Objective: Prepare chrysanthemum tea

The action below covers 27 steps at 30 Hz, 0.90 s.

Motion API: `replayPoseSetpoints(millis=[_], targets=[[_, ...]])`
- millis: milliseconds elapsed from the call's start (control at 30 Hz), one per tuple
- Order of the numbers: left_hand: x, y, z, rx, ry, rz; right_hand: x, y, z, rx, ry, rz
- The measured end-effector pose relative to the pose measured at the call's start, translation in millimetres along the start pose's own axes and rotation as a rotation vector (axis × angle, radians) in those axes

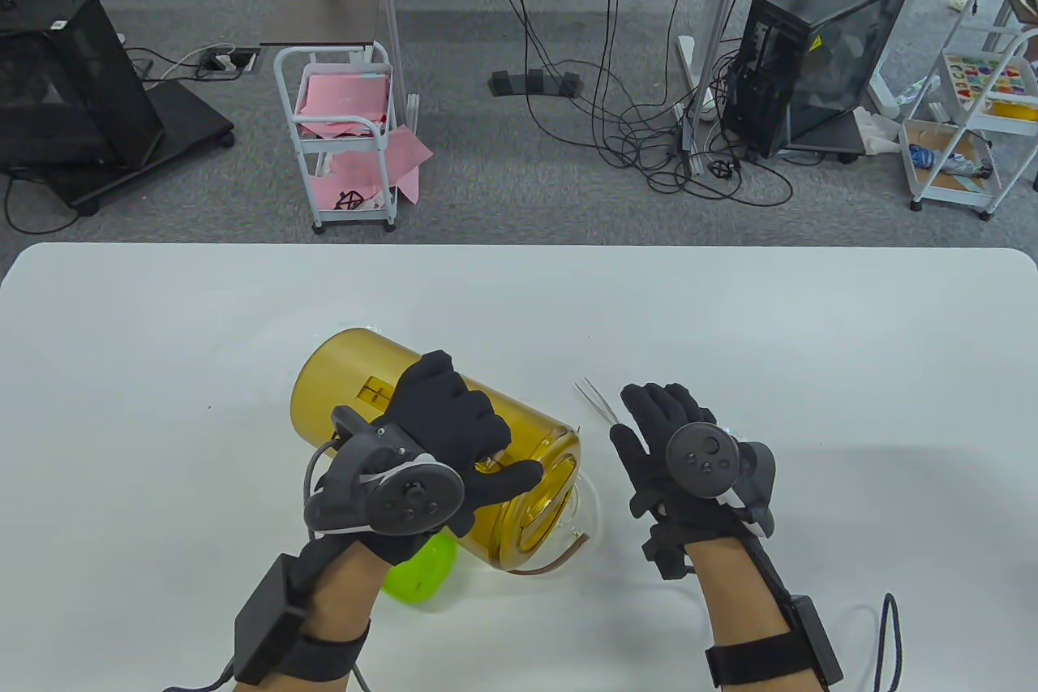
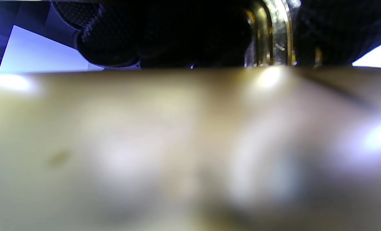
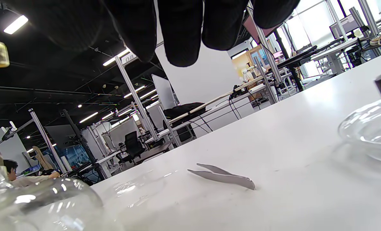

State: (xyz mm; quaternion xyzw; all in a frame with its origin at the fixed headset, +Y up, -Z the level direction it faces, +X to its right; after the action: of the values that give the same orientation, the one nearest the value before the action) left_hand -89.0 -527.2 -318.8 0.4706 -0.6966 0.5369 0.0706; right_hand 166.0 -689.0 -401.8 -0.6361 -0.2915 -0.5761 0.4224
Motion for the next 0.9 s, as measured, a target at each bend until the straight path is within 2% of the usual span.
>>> replayPoseSetpoints(millis=[900], targets=[[-0.1,-1.2,1.6,0.004,0.009,0.000,-0.2,0.6,-0.6,-0.002,0.002,0.001]])
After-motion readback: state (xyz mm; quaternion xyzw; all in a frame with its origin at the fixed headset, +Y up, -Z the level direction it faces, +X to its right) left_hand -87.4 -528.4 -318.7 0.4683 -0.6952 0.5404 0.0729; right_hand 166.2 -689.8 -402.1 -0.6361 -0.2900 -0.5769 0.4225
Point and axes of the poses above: the tracker on the back of each hand, its own y axis roughly to the little-finger side, its own x axis roughly from the fingertips to the wrist, z = x × y, the point moved 5 cm from there along -x, roughly from the wrist to the fingertips, and after that the axes turned 7 degrees about -y, right-handed, at the moved point
